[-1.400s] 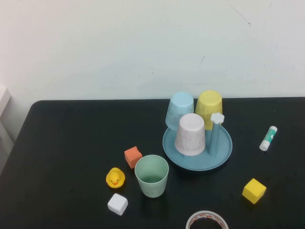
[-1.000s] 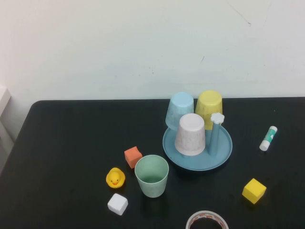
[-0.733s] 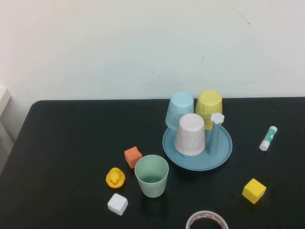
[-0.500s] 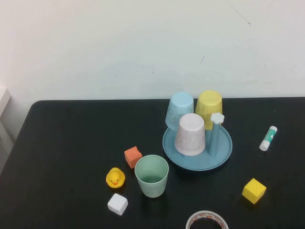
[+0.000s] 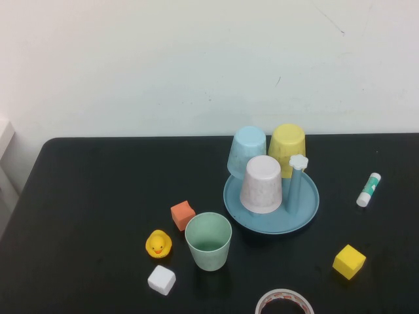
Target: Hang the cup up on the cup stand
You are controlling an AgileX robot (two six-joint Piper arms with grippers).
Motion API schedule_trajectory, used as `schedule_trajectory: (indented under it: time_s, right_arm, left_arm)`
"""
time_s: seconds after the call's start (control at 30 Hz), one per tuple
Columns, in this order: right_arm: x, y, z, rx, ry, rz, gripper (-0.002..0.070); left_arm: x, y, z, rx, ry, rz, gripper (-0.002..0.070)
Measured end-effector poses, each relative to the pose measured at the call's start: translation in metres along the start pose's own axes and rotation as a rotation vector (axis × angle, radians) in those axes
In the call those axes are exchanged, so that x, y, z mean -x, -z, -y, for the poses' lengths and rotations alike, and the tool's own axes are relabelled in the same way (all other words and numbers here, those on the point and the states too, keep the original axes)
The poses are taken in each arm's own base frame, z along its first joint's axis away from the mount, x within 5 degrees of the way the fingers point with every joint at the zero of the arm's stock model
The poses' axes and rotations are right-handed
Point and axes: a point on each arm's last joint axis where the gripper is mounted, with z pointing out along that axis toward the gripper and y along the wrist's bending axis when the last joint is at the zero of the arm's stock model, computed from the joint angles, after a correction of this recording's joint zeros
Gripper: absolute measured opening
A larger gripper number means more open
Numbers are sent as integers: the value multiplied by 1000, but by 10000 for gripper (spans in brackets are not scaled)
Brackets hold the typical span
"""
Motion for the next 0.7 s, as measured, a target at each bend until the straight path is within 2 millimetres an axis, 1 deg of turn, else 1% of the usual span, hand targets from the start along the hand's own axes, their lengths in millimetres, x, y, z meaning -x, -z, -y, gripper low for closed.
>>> schedule_trajectory:
  time_s: [0.17,0.23,0.27,0.3,0.47,0.6,0.7]
  right_arm:
    - [1,0,0,-2,3,16,-1]
    - [3,0,0,-3,4,39,-1]
    - [3,-1,0,-3,4,53,-1]
    - [8,0,0,-5,4,109,-1]
    - [26,3,1,-13,7,317,-1]
    - [36,7,1,-18,9,429,-1]
    - [39,9,1,-19,9,468,-1]
  left_arm:
    - [4,0,0,1,0,40,-1]
    - [9,0,0,2,0,101,-1]
    - [13,1,0,2,0,145,-1]
    - [24,3,0,5,0,276,-1]
    - [52,16,-1,10,0,615,-1]
    - [65,27,-1,13,0,801,-1]
    - [71,34,-1,15,0,899,-1]
